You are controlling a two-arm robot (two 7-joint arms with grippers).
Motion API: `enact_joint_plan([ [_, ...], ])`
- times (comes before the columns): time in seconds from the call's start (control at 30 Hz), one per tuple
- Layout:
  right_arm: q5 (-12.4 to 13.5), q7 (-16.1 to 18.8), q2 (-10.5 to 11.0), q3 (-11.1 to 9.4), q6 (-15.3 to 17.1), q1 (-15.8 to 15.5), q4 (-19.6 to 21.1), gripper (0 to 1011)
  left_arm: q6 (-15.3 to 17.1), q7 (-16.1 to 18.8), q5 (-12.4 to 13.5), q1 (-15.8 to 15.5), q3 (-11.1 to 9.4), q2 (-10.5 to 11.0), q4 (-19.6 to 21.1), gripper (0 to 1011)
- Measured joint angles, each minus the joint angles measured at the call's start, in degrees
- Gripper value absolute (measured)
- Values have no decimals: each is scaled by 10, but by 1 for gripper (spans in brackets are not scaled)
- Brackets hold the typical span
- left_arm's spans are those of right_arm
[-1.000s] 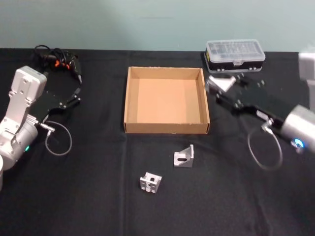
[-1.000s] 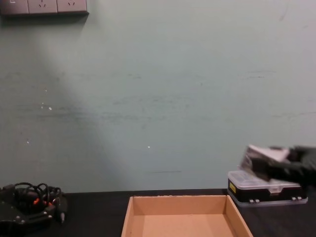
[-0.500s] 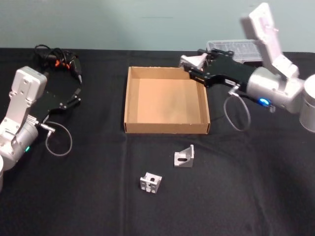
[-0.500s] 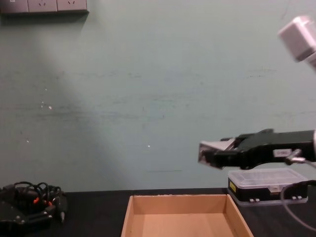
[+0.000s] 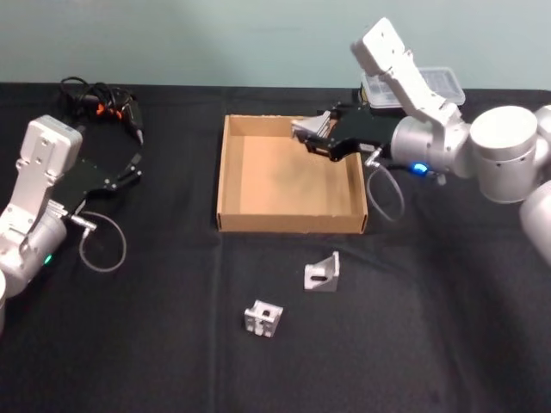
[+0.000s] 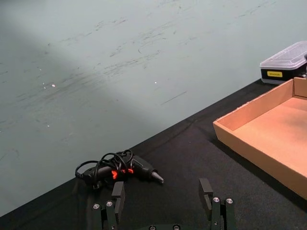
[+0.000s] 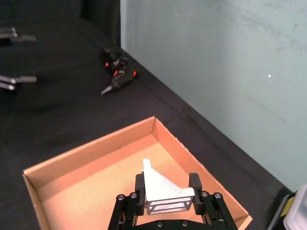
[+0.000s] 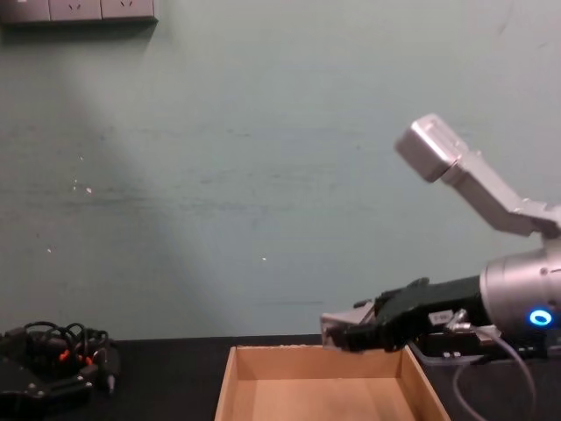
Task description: Use one hand to pick up the angle iron from the table and place it into the box.
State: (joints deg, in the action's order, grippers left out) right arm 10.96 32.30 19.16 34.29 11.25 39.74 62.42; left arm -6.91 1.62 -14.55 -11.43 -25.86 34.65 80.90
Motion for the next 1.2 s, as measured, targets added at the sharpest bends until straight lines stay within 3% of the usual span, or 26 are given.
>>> enact_joint_plan([
  [0.37, -36, 19, -50, 20, -45, 44, -132, 561, 0, 0, 0, 0, 0, 0, 0, 1011],
  [0.6, -48, 30, -68, 21, -73, 58, -179, 561, 0, 0, 0, 0, 0, 0, 0, 1011],
  [0.87, -48, 30, -67, 21, -70, 58, -175, 568, 0, 0, 0, 0, 0, 0, 0, 1011],
  [1.2, -47, 28, -66, 20, -68, 57, -172, 853, 0, 0, 0, 0, 0, 0, 0, 1011],
])
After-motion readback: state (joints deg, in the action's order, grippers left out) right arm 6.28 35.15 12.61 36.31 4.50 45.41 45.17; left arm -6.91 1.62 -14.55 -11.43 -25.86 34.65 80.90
